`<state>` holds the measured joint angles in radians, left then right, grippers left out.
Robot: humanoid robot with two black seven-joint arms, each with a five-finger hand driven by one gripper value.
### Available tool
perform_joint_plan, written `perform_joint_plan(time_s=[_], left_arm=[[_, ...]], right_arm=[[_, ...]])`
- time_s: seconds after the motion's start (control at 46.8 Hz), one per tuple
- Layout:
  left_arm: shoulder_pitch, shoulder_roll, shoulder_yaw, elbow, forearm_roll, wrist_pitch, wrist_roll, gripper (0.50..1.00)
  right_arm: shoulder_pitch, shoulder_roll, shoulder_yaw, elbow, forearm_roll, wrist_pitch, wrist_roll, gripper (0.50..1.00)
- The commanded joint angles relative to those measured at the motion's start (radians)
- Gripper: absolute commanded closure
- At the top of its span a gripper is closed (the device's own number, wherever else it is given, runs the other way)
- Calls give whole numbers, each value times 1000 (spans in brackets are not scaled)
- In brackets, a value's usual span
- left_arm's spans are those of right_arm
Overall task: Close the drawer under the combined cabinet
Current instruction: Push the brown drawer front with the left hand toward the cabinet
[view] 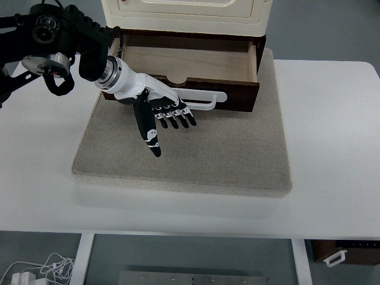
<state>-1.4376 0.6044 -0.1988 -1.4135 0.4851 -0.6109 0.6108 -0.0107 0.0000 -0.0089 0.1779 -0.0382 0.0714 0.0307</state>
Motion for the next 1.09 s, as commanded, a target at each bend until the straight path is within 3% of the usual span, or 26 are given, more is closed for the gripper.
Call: perform_joint_plan(time_s=[0.0,1.069], left_arm=[[-4,0,1,13,3,0,0,504],[-10,-124,-14,172,135,0,0,504]], right_arm=[[0,0,0,0,0,1,0,548],[0,0,0,0,0,1,0,548]])
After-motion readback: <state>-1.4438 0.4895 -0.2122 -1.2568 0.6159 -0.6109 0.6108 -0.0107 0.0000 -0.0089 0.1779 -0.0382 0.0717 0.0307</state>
